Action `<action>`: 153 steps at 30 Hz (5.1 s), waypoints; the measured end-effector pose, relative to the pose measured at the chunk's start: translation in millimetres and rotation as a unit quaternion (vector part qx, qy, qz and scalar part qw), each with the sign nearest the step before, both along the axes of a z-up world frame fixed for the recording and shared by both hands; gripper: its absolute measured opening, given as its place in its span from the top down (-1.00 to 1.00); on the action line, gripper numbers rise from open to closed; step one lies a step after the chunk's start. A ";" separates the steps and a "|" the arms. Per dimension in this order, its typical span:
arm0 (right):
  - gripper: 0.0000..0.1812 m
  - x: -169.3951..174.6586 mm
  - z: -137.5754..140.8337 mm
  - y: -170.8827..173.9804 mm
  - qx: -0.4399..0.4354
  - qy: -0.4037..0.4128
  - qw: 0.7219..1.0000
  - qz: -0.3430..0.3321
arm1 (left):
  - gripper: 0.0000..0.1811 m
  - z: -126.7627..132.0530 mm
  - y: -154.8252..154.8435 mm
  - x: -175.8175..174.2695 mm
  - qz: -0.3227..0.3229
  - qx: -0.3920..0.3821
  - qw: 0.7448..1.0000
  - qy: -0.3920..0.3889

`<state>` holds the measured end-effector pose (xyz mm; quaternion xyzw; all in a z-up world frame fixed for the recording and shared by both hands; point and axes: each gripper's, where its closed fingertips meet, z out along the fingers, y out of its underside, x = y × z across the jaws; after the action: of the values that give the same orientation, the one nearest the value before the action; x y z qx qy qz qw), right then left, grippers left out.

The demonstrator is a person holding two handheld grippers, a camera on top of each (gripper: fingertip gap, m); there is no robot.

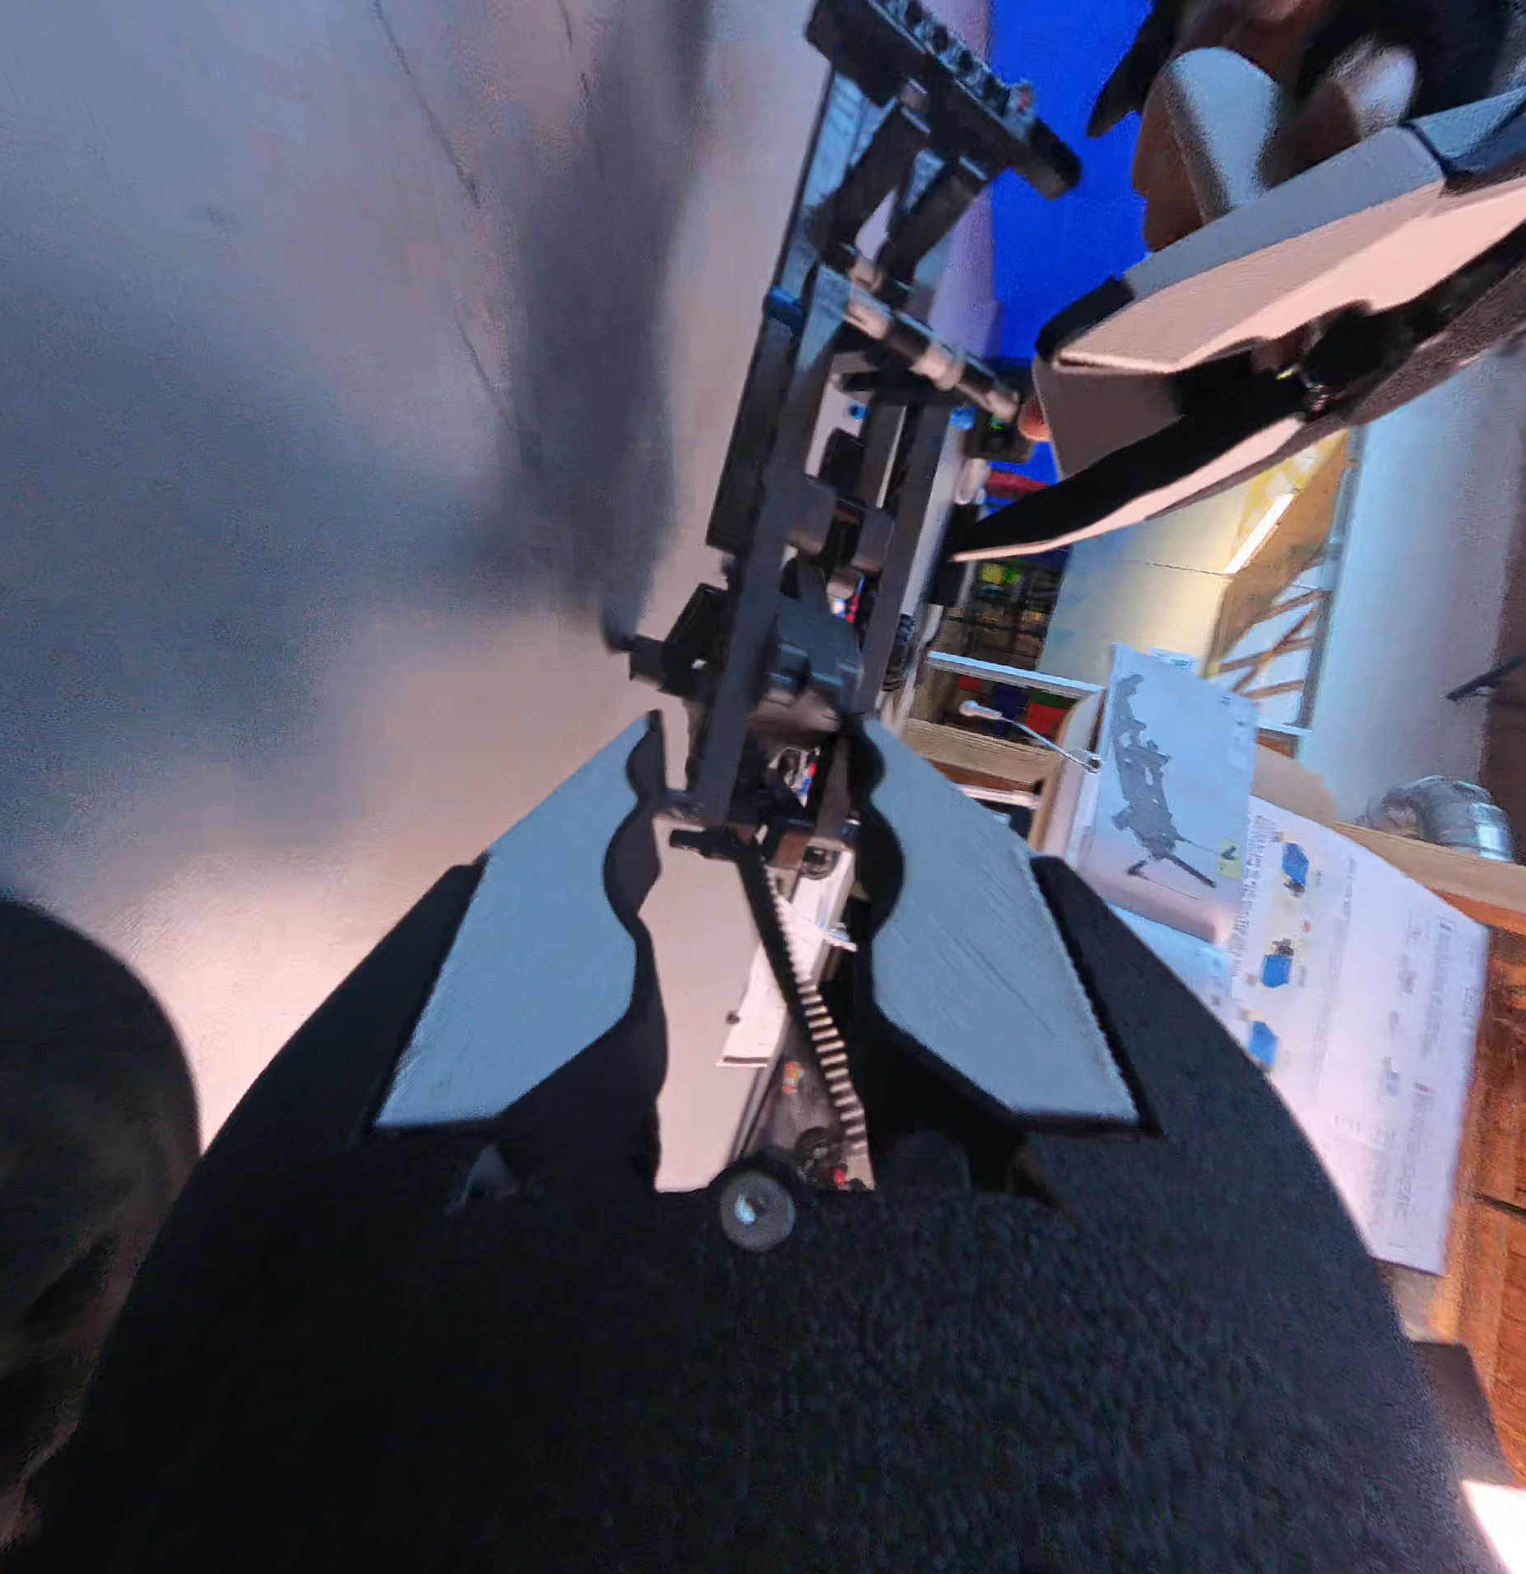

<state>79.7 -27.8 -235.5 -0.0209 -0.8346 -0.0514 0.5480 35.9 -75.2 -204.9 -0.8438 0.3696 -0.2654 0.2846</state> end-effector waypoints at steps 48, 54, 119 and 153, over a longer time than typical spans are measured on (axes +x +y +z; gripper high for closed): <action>0.74 5.9 -1.7 -5.7 -0.511 -0.276 0.800 -0.151 | 0.48 -37.1 16.0 19.4 -0.031 -0.053 0.981 0.186; 0.75 11.7 14.3 -7.4 -0.665 -0.244 0.681 -0.185 | 0.54 5.9 25.1 13.8 0.010 0.029 0.990 0.139; 0.46 36.4 -32.4 37.8 -0.553 -0.200 0.760 -0.276 | 0.44 -63.9 -8.2 35.2 -0.075 -0.143 0.973 0.163; 0.98 5.4 75.2 9.8 -0.684 -0.078 0.716 -0.111 | 0.51 -64.3 -11.5 32.6 -0.092 -0.208 0.967 0.118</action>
<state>85.1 -18.0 -160.3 -0.4783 -0.6736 0.4722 0.3075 68.5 -86.7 -269.2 -0.8721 0.4132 -0.2601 0.0317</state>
